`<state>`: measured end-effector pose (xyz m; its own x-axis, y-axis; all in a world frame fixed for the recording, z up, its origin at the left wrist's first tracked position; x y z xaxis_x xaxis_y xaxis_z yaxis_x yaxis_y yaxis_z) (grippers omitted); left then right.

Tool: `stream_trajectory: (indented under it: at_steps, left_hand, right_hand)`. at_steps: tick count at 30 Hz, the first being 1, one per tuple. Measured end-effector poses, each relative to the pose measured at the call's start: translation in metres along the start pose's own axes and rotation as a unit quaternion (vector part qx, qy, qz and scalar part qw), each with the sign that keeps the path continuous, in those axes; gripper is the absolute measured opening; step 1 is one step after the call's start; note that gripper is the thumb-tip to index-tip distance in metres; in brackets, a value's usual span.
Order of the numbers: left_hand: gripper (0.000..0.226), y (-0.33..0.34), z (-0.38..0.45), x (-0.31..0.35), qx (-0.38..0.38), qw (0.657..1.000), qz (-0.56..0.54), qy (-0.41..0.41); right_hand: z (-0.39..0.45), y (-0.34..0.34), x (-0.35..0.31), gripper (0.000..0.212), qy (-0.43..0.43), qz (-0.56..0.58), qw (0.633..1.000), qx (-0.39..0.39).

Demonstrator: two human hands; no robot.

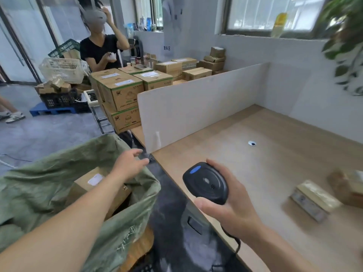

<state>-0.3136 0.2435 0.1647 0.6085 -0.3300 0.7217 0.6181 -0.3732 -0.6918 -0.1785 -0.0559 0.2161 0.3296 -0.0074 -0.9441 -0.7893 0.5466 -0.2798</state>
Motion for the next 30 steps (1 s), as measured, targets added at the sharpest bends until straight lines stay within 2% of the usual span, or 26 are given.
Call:
stream_trajectory:
  at_steps: [5,14,22,30]
  left_hand:
    - [0.056,0.094,-0.058,0.115,-0.062,0.992,0.051,0.095]
    - [0.058,0.256,-0.166,0.27,-0.14,0.964,0.073,0.213]
    - [0.064,0.353,-0.216,0.349,-0.203,0.934,0.129,0.265]
    - [0.066,0.426,-0.212,0.39,-0.248,0.902,0.171,0.309]
  right_hand:
    - [-0.079,-0.103,0.006,0.077,0.012,0.014,0.997,0.071]
    - [-0.227,-0.276,0.025,0.086,0.033,0.005,0.974,0.225]
    - [-0.305,-0.36,0.038,0.085,0.057,-0.023,0.95,0.307]
    - [-0.315,-0.402,0.069,0.088,0.081,-0.003,0.929,0.362]
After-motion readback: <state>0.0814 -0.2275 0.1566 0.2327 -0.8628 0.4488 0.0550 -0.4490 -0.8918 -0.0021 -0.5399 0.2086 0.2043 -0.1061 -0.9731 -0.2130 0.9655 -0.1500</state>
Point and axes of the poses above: each hand's wrist, its own z-axis towards the middle knuckle, its own y-axis out of the palm, x = y × z, the point moved 8 cm from there along z, towards the middle knuckle, and after that the axes turned 2 degrees about y, right-handed, at the moved point
